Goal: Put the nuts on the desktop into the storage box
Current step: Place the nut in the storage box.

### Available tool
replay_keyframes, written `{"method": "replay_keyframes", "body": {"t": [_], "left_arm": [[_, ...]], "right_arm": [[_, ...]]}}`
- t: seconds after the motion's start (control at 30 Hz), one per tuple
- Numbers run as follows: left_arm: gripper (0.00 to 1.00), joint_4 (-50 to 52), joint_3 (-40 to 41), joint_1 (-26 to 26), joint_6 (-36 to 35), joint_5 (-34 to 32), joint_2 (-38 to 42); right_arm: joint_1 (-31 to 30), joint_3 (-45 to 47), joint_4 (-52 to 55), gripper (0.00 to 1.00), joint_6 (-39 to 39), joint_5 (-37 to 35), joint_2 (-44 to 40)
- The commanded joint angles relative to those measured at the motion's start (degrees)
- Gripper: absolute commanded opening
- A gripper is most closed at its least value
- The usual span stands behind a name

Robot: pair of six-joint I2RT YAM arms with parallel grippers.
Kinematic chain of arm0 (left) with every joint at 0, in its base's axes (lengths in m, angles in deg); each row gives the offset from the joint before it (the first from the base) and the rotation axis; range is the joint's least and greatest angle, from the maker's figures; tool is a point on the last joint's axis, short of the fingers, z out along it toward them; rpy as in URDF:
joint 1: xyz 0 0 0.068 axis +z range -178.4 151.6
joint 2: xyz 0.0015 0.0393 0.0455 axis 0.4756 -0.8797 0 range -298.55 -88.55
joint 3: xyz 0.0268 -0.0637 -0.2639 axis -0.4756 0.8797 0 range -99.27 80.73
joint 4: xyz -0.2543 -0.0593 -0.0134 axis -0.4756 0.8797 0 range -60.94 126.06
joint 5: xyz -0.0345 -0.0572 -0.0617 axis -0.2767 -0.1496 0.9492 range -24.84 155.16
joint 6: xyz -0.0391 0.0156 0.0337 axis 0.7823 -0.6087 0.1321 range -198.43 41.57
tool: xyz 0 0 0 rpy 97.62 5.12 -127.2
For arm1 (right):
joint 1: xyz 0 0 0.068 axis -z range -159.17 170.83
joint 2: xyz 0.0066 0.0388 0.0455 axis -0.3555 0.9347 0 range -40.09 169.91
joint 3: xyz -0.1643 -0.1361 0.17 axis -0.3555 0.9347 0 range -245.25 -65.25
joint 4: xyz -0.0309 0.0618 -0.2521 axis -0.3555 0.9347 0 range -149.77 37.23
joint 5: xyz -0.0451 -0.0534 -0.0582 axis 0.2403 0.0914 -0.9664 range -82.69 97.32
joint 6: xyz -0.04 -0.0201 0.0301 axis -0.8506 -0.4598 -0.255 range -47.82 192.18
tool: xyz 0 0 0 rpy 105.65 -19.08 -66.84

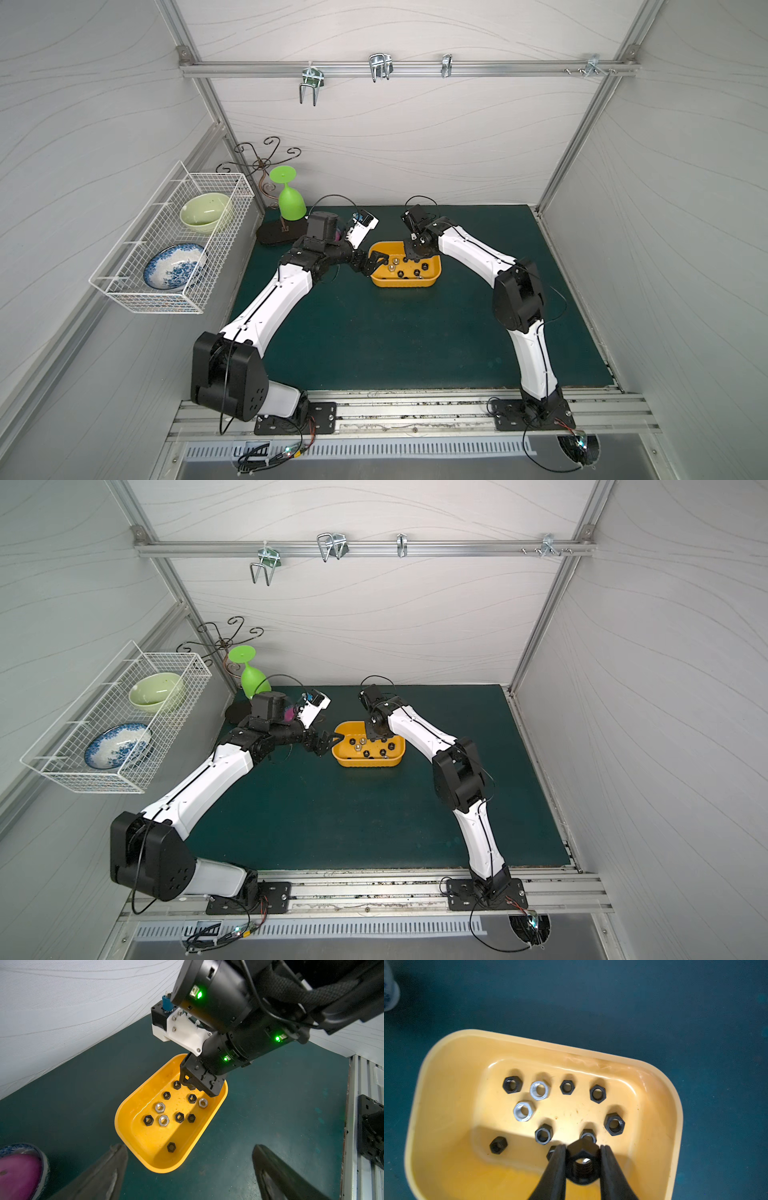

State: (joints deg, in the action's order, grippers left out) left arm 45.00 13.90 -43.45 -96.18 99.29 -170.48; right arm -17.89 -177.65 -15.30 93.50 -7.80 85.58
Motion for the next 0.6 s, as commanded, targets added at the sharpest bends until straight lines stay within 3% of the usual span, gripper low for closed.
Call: {"method": "replay_keyframes", "body": {"t": [0.0, 0.57], "left_arm": [[0.98, -6.4, 0.2, 0.0, 2.5, 2.3, -2.2], [0.98, -11.1, 1.1, -2.1, 6.1, 0.6, -9.3]], "right_arm": [[0.8, 0.6, 0.2, 0.16, 1.7, -3.2, 0.6], [3.1, 2.1, -2.3, 0.16, 4.8, -6.7, 5.4]]}}
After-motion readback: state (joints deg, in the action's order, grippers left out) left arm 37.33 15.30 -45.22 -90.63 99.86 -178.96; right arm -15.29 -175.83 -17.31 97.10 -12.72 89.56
